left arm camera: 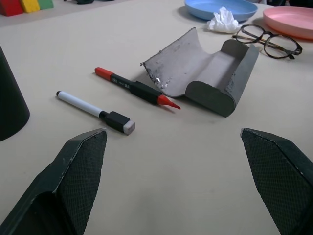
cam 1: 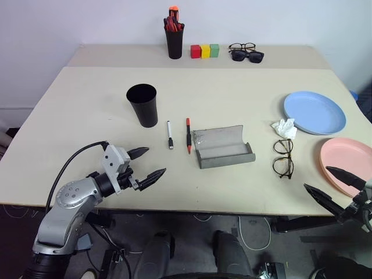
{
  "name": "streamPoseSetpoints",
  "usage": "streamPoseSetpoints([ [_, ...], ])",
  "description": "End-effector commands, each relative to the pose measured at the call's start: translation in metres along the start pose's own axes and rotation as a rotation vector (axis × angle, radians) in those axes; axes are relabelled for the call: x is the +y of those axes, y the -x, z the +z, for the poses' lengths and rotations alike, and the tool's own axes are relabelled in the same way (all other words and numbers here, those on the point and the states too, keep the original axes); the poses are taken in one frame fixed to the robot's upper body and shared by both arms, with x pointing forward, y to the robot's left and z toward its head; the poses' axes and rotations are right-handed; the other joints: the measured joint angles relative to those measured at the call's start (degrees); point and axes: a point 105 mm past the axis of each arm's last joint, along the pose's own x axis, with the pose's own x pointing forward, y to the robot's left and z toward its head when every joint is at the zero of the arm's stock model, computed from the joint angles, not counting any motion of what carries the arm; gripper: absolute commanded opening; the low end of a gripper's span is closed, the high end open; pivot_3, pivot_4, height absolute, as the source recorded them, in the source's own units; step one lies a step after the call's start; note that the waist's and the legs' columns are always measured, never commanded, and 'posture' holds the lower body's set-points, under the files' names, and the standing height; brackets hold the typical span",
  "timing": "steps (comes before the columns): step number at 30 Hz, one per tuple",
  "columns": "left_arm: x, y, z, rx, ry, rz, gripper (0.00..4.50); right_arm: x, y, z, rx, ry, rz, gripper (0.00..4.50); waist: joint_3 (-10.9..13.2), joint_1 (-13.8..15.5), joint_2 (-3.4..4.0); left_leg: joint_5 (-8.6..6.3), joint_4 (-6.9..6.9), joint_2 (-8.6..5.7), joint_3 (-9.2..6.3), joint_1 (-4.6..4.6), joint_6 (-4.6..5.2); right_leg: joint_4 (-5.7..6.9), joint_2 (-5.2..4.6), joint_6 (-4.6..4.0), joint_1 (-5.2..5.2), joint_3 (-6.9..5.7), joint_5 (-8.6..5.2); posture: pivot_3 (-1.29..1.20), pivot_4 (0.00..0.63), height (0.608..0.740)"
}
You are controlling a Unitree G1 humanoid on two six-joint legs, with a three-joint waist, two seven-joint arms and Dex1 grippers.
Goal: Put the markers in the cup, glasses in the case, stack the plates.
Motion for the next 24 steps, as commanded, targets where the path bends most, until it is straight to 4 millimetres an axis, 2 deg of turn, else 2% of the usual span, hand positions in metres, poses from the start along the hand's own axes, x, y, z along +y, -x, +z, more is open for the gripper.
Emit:
streamPoseSetpoints([
  [1, -0.0012, 0.0005, 0.0164, -0.044, -0.052, -0.01, 4.5, 0.0005, 0.0028, 0.0054, -0.022, 0.02, -0.003, 3.93, 0.0, 0.01, 0.0, 0.0, 0.0, 0.0, 0.0, 0.0, 0.0, 0.0, 0.0, 0.0, 0.0, 0.0, 0.0, 0.0, 0.15, 0.739],
  [24, -0.0008, -0.0016, 0.0186, -0.058, -0.033, -0.008, 4.5, 0.0011, 0.0013, 0.0047, -0.025, 0.022, 0.005, 3.93, 0.0, 0.02, 0.0, 0.0, 0.0, 0.0, 0.0, -0.01, -0.01, -0.01, 0.0, 0.0, 0.0, 0.0, 0.0, 0.0, 0.15, 0.739],
])
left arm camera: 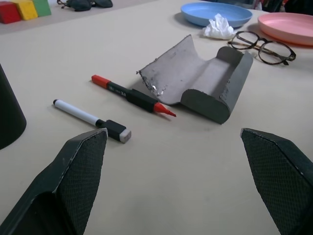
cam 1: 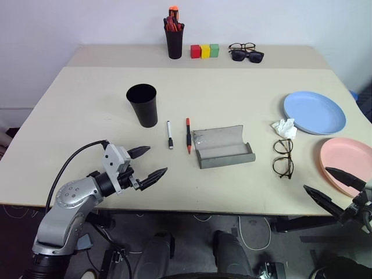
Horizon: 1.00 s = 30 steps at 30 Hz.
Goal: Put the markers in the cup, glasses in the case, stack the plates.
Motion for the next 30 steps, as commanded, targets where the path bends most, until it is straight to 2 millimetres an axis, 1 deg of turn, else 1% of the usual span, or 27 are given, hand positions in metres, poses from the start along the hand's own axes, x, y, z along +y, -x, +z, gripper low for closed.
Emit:
streamPoseSetpoints([
  [1, 0.002, 0.0, 0.011, -0.037, -0.022, 0.003, 4.5, 0.0, 0.001, 0.005, -0.024, 0.02, -0.01, 3.93, 0.0, 0.0, 0.0, 0.0, 0.0, 0.0, 0.0, 0.0, 0.0, 0.0, 0.0, 0.0, 0.0, 0.0, 0.0, 0.0, 0.15, 0.739],
  [8, 0.004, -0.001, 0.014, -0.043, -0.001, 0.028, 4.5, 0.001, -0.002, 0.006, -0.03, 0.022, -0.003, 3.93, 0.0, 0.0, 0.0, 0.0, 0.0, 0.0, 0.0, 0.0, 0.0, 0.0, 0.0, 0.0, 0.0, 0.0, 0.0, 0.0, 0.15, 0.739],
  [12, 0.013, -0.011, 0.028, -0.083, 0.077, 0.097, 4.5, 0.001, -0.005, 0.007, -0.035, 0.024, 0.002, 3.93, 0.02, 0.09, -0.04, 0.01, 0.02, 0.0, -0.02, 0.0, 0.01, 0.01, 0.0, 0.0, 0.02, -0.01, 0.0, 0.0, 0.15, 0.739],
  [14, 0.021, -0.022, 0.039, -0.094, 0.11, 0.158, 4.5, 0.002, -0.008, 0.01, -0.047, 0.028, 0.014, 3.93, 0.02, 0.1, -0.04, 0.01, 0.06, -0.01, -0.04, 0.0, 0.01, 0.02, 0.0, 0.01, 0.04, -0.02, 0.0, 0.0, 0.15, 0.739],
  [16, 0.026, -0.03, 0.043, -0.075, 0.1, 0.215, 4.5, 0.002, -0.011, 0.014, -0.058, 0.032, 0.025, 3.93, 0.03, 0.06, -0.06, 0.01, 0.08, -0.03, -0.07, 0.01, 0.02, 0.05, 0.01, 0.02, 0.06, -0.02, 0.01, 0.0, 0.15, 0.739],
  [18, 0.028, -0.046, 0.037, 0.017, 0.119, 0.253, 4.5, 0.005, -0.018, 0.023, -0.091, 0.04, 0.052, 3.93, 0.02, 0.04, -0.06, 0.02, 0.09, -0.04, -0.06, 0.01, 0.02, 0.07, 0.0, 0.03, 0.06, -0.01, 0.02, 0.0, 0.15, 0.739],
  [20, 0.027, -0.061, 0.039, 0.042, 0.152, 0.27, 4.5, 0.012, -0.026, 0.031, -0.117, 0.063, 0.101, 3.93, 0.03, -0.08, -0.08, 0.02, 0.11, -0.06, -0.05, 0.03, 0.03, 0.1, 0.01, 0.05, 0.06, -0.01, 0.02, 0.0, 0.15, 0.739],
  [21, 0.027, -0.064, 0.041, 0.04, 0.162, 0.273, 4.5, 0.014, -0.028, 0.033, -0.122, 0.069, 0.116, 3.93, 0.04, -0.12, -0.09, 0.02, 0.12, -0.06, -0.04, 0.03, 0.03, 0.11, 0.02, 0.06, 0.06, -0.01, 0.03, 0.0, 0.15, 0.739],
  [24, 0.024, -0.086, 0.033, 0.135, 0.217, 0.285, 4.5, 0.022, -0.039, 0.045, -0.171, 0.1, 0.199, 3.93, 0.09, -0.03, -0.18, 0.03, 0.14, -0.05, -0.06, 0.05, 0.03, 0.18, 0.06, 0.08, 0.04, -0.02, 0.03, 0.0, 0.15, 0.739],
  [25, 0.023, -0.092, 0.03, 0.175, 0.217, 0.293, 4.5, 0.025, -0.042, 0.049, -0.186, 0.11, 0.221, 3.93, 0.1, -0.03, -0.19, 0.03, 0.18, -0.05, -0.06, 0.04, 0.03, 0.21, 0.05, 0.08, 0.04, -0.01, 0.03, 0.0, 0.15, 0.739],
  [28, 0.025, -0.104, 0.029, 0.188, 0.252, 0.345, 4.5, 0.031, -0.051, 0.062, -0.232, 0.136, 0.275, 3.93, 0.12, -0.04, -0.23, 0.03, 0.21, -0.06, -0.05, 0.04, 0.02, 0.23, 0.05, 0.09, 0.06, -0.01, 0.03, 0.0, 0.15, 0.739],
  [30, 0.025, -0.112, 0.024, 0.233, 0.276, 0.371, 4.5, 0.035, -0.057, 0.068, -0.253, 0.153, 0.308, 3.93, 0.15, -0.01, -0.29, 0.03, 0.2, -0.07, -0.06, 0.03, 0.02, 0.22, 0.04, 0.1, 0.05, -0.02, 0.03, 0.0, 0.15, 0.739],
])
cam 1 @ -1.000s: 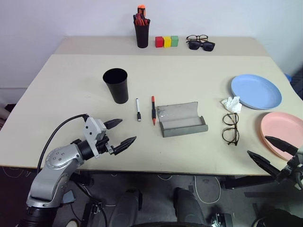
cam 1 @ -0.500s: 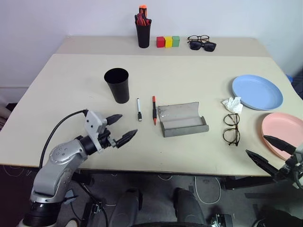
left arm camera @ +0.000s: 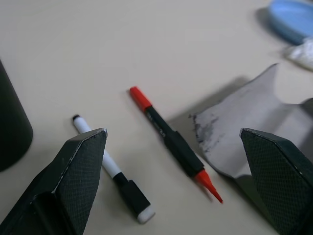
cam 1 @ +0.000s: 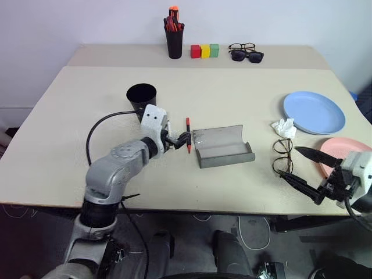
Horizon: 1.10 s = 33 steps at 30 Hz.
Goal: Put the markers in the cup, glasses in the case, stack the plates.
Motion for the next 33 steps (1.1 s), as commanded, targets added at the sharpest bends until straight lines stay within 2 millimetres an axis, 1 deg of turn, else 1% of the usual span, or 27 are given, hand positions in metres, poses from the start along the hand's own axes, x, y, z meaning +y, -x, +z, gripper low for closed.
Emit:
streamPoseSetpoints([
  [1, 0.002, -0.008, 0.005, 0.03, 0.011, 0.069, 4.5, 0.008, -0.012, 0.017, -0.052, 0.053, 0.077, 3.93, 0.01, 0.03, -0.02, 0.0, 0.0, 0.0, -0.02, 0.0, 0.0, 0.0, 0.01, 0.05, 0.0, -0.01, 0.02, 0.0, 0.15, 0.739],
  [3, 0.003, -0.014, 0.0, 0.094, 0.058, 0.102, 4.5, 0.01, -0.015, 0.019, -0.06, 0.063, 0.106, 3.93, 0.03, 0.05, -0.05, 0.0, -0.02, 0.0, -0.02, -0.01, 0.0, 0.0, 0.01, 0.15, -0.02, -0.01, 0.06, 0.0, 0.15, 0.739],
  [6, 0.001, -0.018, 0.01, 0.083, 0.114, 0.121, 4.5, 0.01, -0.019, 0.02, -0.068, 0.065, 0.138, 3.93, 0.07, 0.06, -0.12, 0.0, -0.01, -0.04, -0.02, -0.04, 0.0, -0.01, -0.02, 0.22, -0.02, 0.0, 0.05, 0.0, 0.15, 0.739],
  [10, 0.01, -0.021, 0.014, 0.108, 0.143, 0.191, 4.5, 0.01, -0.02, 0.016, -0.065, 0.067, 0.147, 3.93, 0.1, 0.04, -0.17, 0.0, -0.02, -0.04, -0.03, -0.03, -0.01, 0.0, -0.02, 0.22, -0.02, -0.01, 0.05, 0.0, 0.15, 0.739],
  [13, 0.011, -0.023, 0.019, 0.103, 0.171, 0.219, 4.5, 0.01, -0.019, 0.013, -0.064, 0.063, 0.143, 3.93, 0.11, 0.06, -0.19, 0.0, 0.0, -0.05, -0.03, -0.04, -0.01, 0.0, -0.02, 0.24, -0.02, -0.01, 0.05, 0.0, 0.15, 0.739],
  [18, 0.022, -0.021, 0.017, 0.148, 0.222, 0.29, 4.5, 0.008, -0.015, 0.008, -0.056, 0.058, 0.124, 3.93, 0.12, 0.06, -0.2, 0.0, -0.02, -0.05, -0.03, -0.04, -0.02, 0.0, -0.02, 0.26, -0.02, 0.0, 0.04, 0.0, 0.15, 0.739],
  [24, 0.022, -0.029, 0.015, 0.211, 0.285, 0.352, 4.5, 0.008, -0.016, 0.004, -0.06, 0.056, 0.11, 3.93, 0.14, 0.13, -0.25, 0.02, 0.03, -0.06, -0.02, -0.04, -0.04, 0.01, -0.02, 0.29, -0.01, -0.01, 0.05, 0.0, 0.15, 0.739],
  [27, 0.021, -0.032, 0.008, 0.274, 0.314, 0.385, 4.5, 0.007, -0.015, 0.004, -0.061, 0.057, 0.102, 3.93, 0.15, 0.13, -0.27, 0.02, 0.03, -0.08, -0.03, -0.05, -0.05, 0.0, -0.03, 0.32, -0.01, -0.01, 0.04, 0.0, 0.15, 0.739],
  [31, 0.007, -0.044, -0.008, 0.384, 0.342, 0.404, 4.5, 0.005, -0.012, 0.002, -0.056, 0.058, 0.086, 3.93, 0.16, 0.02, -0.28, 0.01, -0.02, -0.08, -0.02, -0.06, -0.05, 0.0, -0.03, 0.36, -0.05, -0.01, 0.03, 0.0, 0.15, 0.739],
  [33, 0.006, -0.046, -0.012, 0.403, 0.347, 0.438, 3.96, 0.005, -0.012, 0.002, -0.056, 0.058, 0.081, 4.01, 0.15, 0.0, -0.28, 0.02, -0.01, -0.08, -0.02, -0.05, -0.05, 0.01, -0.03, 0.37, -0.05, -0.01, 0.03, 0.0, 0.15, 0.739],
])
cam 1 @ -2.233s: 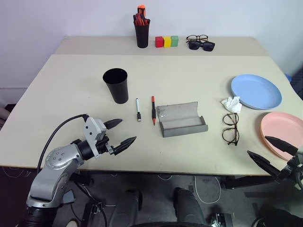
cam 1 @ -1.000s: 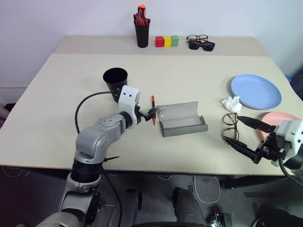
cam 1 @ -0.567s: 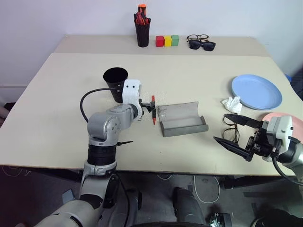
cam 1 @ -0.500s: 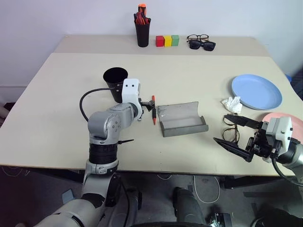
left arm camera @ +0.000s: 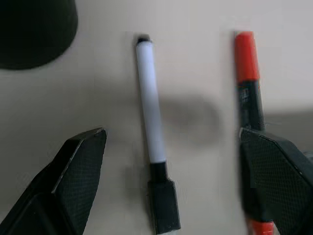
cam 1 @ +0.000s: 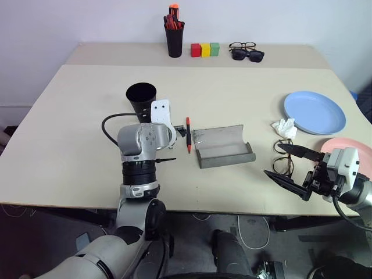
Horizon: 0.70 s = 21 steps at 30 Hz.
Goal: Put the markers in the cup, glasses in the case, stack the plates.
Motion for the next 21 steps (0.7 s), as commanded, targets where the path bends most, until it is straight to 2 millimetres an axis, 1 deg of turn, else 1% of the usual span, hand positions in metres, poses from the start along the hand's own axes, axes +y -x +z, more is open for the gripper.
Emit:
streamPoseSetpoints([
  [1, -0.014, -0.005, -0.009, 0.036, 0.009, 0.032, 3.62, -0.002, 0.004, 0.005, -0.02, 0.026, -0.026, 4.01, 0.0, -0.06, 0.0, 0.0, 0.0, 0.0, 0.01, 0.02, 0.0, 0.0, 0.0, 0.01, 0.01, 0.0, 0.0, 0.0, 0.15, 0.739],
  [3, -0.011, -0.006, -0.003, 0.016, 0.013, 0.07, 2.64, -0.003, 0.005, 0.005, -0.019, 0.026, -0.041, 4.01, -0.01, 0.0, -0.01, 0.0, 0.01, 0.0, 0.01, 0.04, -0.01, 0.01, 0.0, 0.02, 0.04, 0.0, 0.01, 0.0, 0.15, 0.739],
  [5, -0.006, -0.008, -0.001, 0.024, 0.025, 0.094, 1.71, -0.003, 0.006, 0.005, -0.017, 0.027, -0.049, 4.01, -0.01, 0.04, -0.01, 0.02, 0.04, 0.0, 0.01, 0.05, -0.04, 0.04, -0.01, 0.02, 0.04, 0.0, 0.01, 0.0, 0.15, 0.739],
  [6, -0.006, -0.008, -0.001, 0.03, 0.024, 0.094, 1.07, -0.003, 0.006, 0.005, -0.017, 0.027, -0.052, 4.01, -0.01, 0.04, -0.01, 0.03, 0.07, 0.0, 0.01, 0.05, -0.06, 0.06, 0.0, 0.03, 0.05, 0.0, 0.02, 0.0, 0.15, 0.739],
  [8, -0.008, -0.009, -0.003, 0.043, 0.026, 0.082, 0.02, -0.002, 0.006, 0.005, -0.016, 0.025, -0.058, 4.01, -0.02, 0.05, -0.02, 0.03, 0.1, 0.0, 0.01, 0.06, -0.07, 0.09, -0.01, 0.03, 0.06, 0.0, 0.02, 0.0, 0.15, 0.739],
  [13, -0.016, -0.01, -0.011, 0.109, 0.063, 0.015, 0.02, -0.001, 0.006, 0.006, -0.013, 0.023, -0.068, 4.01, -0.02, 0.1, -0.01, 0.03, 0.12, -0.01, 0.0, 0.06, -0.08, 0.11, -0.02, 0.03, 0.08, -0.02, 0.02, 0.0, 0.15, 0.739],
  [16, -0.026, -0.005, -0.004, 0.085, 0.055, -0.046, 0.02, -0.002, 0.005, 0.006, -0.012, 0.021, -0.075, 4.01, -0.02, 0.16, -0.02, 0.03, 0.12, -0.02, 0.0, 0.05, -0.07, 0.11, -0.02, 0.03, 0.08, -0.02, 0.02, 0.0, 0.15, 0.739],
  [19, -0.047, 0.01, 0.009, 0.025, -0.001, -0.191, 0.02, -0.005, 0.003, 0.006, -0.014, 0.02, -0.085, 4.01, 0.0, 0.17, -0.05, 0.03, 0.11, -0.04, 0.0, 0.01, -0.07, 0.09, -0.03, 0.05, 0.07, -0.02, 0.01, 0.0, 0.15, 0.739],
  [21, -0.056, 0.019, 0.018, -0.043, -0.059, -0.248, 0.02, -0.006, 0.003, 0.007, -0.015, 0.019, -0.09, 4.01, 0.03, 0.08, -0.09, 0.03, 0.11, -0.04, -0.01, -0.09, -0.08, 0.09, -0.03, 0.06, -0.02, -0.02, 0.0, 0.0, 0.15, 0.739],
])
